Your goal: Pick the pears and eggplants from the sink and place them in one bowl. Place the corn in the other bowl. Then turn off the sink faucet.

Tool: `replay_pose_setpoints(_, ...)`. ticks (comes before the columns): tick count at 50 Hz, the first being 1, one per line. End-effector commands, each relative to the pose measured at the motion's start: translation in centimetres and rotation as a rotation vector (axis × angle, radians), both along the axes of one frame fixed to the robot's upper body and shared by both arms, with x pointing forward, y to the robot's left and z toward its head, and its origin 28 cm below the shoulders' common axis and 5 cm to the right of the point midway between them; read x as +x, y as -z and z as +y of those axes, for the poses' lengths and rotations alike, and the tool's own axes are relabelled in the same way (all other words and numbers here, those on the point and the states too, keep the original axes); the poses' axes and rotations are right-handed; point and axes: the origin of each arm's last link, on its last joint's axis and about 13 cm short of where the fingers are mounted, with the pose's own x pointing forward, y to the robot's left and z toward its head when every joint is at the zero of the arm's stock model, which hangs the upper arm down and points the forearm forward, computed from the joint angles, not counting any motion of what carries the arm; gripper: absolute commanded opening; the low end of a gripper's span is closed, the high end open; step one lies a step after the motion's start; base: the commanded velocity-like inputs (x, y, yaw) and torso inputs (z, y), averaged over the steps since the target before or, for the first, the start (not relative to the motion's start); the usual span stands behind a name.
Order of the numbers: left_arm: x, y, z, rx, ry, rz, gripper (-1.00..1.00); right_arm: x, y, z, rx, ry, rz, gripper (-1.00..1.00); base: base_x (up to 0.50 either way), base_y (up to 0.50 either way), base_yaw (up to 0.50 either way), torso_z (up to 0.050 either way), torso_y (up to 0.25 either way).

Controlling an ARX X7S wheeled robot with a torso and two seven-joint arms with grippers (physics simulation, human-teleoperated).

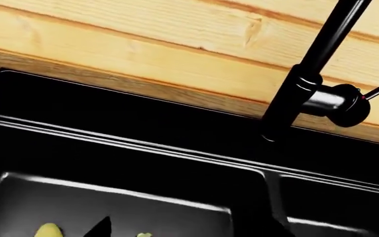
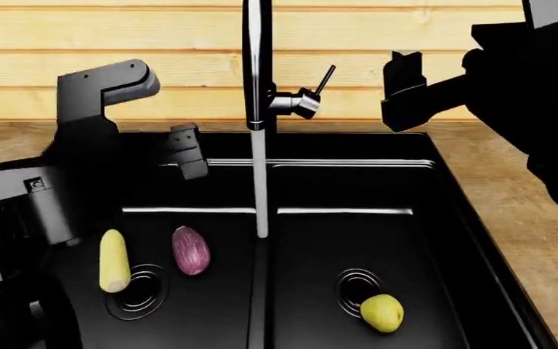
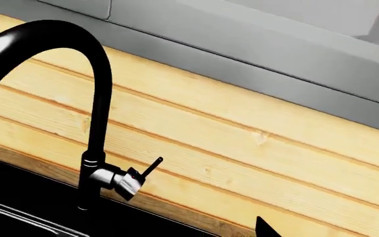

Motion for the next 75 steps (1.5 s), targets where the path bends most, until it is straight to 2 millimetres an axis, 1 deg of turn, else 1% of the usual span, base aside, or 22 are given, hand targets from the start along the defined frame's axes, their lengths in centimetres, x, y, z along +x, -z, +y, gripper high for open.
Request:
replay_pose_setpoints(1,-1.9,2.1,-0.3,0.087,0.006,0.091,1.00,-3.4,-0.4,-0.4,-0.070,-0.017,-0.002,1.00,0.00,0.00,0.00,0.000,0.000)
replay_pose_setpoints(5,-1.6,2.9,-0.5,0.092,-0.001,0.120,1.00,-3.6,-0.3,-0.4,-0.070,-0.021,-0.003,1.00,0.00,0.00,0.00,0.000,0.000)
replay_pose_setpoints(12,-0.5,4.2,-0.7,0.091,-0.010,0.154,1.00,-4.2,-0.2,-0.4,-0.065,-0.045,-0.014,1.00,0.00,0.00,0.00,0.000,0.000)
replay_pose_setpoints(23,1.6,6.4,-1.1,0.081,-0.003,0.252,1.00,-4.1,0.1,-0.4,-0.070,-0.057,-0.009,1.00,0.00,0.00,0.00,0.000,0.000)
replay_pose_setpoints(36,2.3,8.1,-1.6,0.102,-0.008,0.297,1.00,-4.0,0.8,-0.6,-0.070,-0.051,0.000,1.00,0.00,0.00,0.00,0.000,0.000)
replay_pose_setpoints(42,3.3,8.9,-1.6,0.106,-0.032,0.308,1.00,-4.1,0.9,-0.6,-0.066,-0.052,0.001,1.00,0.00,0.00,0.00,0.000,0.000)
replay_pose_setpoints(48,4.0,9.6,-2.0,0.097,-0.030,0.320,1.00,-4.0,1.1,-0.6,-0.064,-0.057,0.005,1.00,0.00,0.00,0.00,0.000,0.000)
replay_pose_setpoints(60,4.6,11.1,-2.5,0.090,-0.026,0.363,1.00,-3.8,1.6,-0.5,-0.057,-0.073,0.014,1.00,0.00,0.00,0.00,0.000,0.000)
replay_pose_setpoints(66,4.8,12.2,-2.6,0.094,-0.032,0.386,1.00,-3.7,1.8,-0.4,-0.054,-0.081,0.015,1.00,0.00,0.00,0.00,0.000,0.000)
replay_pose_setpoints(75,4.7,13.2,-2.5,0.104,-0.042,0.409,1.00,-3.7,1.7,-0.4,-0.050,-0.087,0.011,1.00,0.00,0.00,0.00,0.000,0.000)
